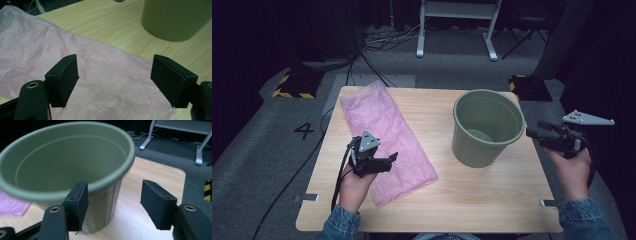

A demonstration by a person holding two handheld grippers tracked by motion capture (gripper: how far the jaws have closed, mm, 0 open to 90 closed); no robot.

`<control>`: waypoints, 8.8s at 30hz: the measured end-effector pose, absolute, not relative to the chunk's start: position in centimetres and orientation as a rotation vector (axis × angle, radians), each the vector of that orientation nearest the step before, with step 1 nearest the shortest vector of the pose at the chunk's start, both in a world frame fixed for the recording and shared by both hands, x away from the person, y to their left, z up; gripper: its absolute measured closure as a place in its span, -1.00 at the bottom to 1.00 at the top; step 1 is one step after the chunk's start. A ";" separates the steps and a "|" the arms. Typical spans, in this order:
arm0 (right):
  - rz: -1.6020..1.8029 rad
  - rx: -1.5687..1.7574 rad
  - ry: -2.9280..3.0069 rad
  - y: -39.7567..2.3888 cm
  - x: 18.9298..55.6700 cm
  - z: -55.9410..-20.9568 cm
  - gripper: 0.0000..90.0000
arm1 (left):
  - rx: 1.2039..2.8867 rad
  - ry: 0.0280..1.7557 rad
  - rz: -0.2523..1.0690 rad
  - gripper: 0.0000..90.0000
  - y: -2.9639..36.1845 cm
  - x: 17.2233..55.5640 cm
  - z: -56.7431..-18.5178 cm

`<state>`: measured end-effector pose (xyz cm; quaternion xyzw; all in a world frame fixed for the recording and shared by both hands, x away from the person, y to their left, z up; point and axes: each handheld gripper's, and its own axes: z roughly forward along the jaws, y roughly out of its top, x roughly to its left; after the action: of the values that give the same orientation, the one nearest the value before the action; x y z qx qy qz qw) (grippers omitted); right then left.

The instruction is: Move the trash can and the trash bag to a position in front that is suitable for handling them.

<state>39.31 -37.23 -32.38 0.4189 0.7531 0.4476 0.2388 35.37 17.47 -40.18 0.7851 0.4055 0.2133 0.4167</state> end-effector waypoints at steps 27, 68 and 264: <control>1.029 1.130 2.269 -32.9 45.6 -34.2 -0.10 | 1.968 1.115 0.484 -0.50 20.0 35.8 -42.2; 1.128 0.799 2.493 -27.7 35.5 -34.3 -0.24 | 2.051 1.386 0.509 -0.49 25.6 42.5 -46.9; 1.085 1.024 2.377 -33.6 34.0 -50.3 -0.25 | 1.614 0.331 0.417 0.95 9.7 35.3 -17.6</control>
<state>33.99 -33.60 -50.33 0.3597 0.8352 0.3812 0.1666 35.30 9.66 -17.58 0.7133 0.1463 0.1842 0.6602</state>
